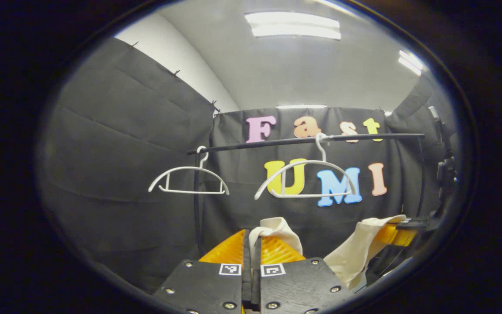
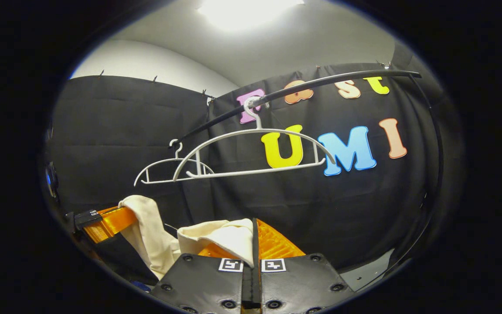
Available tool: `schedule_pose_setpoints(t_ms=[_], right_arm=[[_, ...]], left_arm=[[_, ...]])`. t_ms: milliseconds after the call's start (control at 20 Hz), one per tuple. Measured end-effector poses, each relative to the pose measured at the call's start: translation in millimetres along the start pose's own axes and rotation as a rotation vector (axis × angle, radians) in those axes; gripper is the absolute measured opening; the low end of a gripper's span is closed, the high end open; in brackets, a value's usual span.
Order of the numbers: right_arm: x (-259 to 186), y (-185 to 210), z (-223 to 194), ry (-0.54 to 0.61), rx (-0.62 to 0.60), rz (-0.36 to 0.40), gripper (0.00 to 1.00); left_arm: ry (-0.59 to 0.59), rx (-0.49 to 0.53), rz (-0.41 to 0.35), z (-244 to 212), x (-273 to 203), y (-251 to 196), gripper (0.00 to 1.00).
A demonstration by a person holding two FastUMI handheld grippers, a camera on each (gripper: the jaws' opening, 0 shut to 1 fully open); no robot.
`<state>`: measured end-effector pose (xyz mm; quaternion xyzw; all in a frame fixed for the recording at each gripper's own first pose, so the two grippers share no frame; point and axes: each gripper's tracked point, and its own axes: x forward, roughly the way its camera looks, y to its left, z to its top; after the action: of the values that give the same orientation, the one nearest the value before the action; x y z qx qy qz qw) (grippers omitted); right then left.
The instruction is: Grasp the clothes on the hanger with both hands and then place them into the laundry hamper below.
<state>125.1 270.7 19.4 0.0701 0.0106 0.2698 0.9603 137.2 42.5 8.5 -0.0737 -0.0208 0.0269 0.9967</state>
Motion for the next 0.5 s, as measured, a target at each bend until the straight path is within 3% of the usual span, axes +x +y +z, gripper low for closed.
schedule_pose_setpoints(t_ms=[250,500], right_arm=[[-6.3,4.4,-42.2,0.047,0.025,-0.017,0.01],[-15.0,-12.9,-125.9,0.178,0.046,-0.067,0.04]], left_arm=[[0.026,-0.004,-0.051,-27.1,-9.3,-7.0,0.01],[0.145,0.003,-0.058,-114.4,-9.2,-4.7,0.01]])
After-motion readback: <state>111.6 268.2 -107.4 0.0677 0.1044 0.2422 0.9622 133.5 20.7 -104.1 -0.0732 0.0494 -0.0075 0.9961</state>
